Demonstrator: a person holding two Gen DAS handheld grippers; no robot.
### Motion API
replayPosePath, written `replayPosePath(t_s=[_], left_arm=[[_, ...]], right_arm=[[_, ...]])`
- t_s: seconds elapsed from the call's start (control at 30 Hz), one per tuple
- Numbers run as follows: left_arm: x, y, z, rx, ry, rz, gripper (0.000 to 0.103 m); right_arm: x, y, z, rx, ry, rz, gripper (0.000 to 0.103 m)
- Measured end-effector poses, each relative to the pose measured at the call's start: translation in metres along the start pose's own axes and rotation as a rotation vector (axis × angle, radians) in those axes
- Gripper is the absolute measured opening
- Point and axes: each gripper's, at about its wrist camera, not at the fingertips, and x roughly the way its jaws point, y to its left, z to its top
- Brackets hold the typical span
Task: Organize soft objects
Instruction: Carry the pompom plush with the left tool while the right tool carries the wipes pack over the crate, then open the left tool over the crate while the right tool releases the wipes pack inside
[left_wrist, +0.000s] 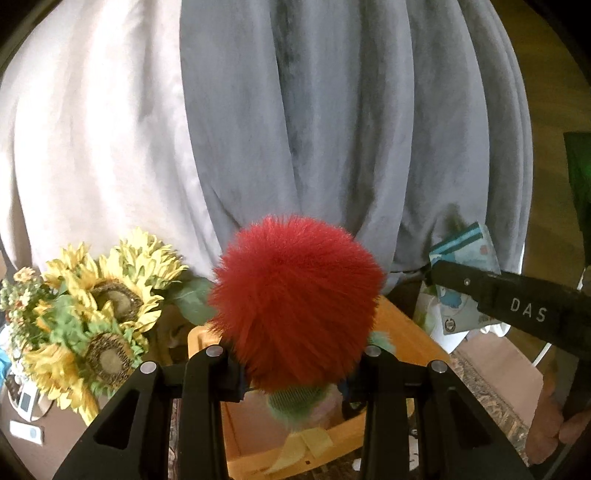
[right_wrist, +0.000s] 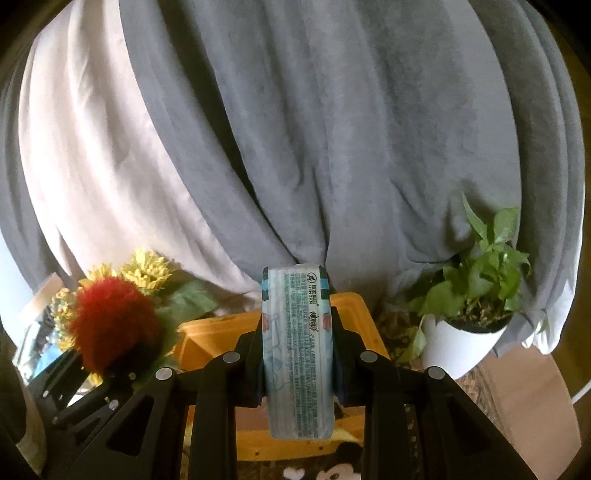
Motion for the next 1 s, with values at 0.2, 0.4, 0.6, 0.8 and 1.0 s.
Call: replayPosePath(t_s=[0.2, 0.4, 0.6, 0.8, 1.0], left_arm=[[0.030, 0.006, -0.004, 0.030, 0.037, -0.008, 0.035], [0.061, 0.011, -0.015, 0.037, 0.112, -0.007, 0.035], [0.081, 0.010, -0.024, 0.066, 0.180, 0.004, 0.035], [0.099, 0.010, -0.026, 0.093, 0.222, 0.011, 0.041], [0.105, 0.010, -0.028, 0.085, 0.250, -0.008, 0.066]], right_arm=[[0.032, 0.001, 0.003, -0.024, 0.052, -0.013, 0.028], [0.062, 0.003, -0.003, -0.080, 0.110, -0.018, 0.028], [0.087, -0.003, -0.008, -0.089, 0.166, -0.015, 0.028], [0.114, -0.004, -0.011, -0.101, 0.243, 0.019, 0.030], [0.116, -0.006, -0.015, -0.094, 0.253, 0.012, 0.060]])
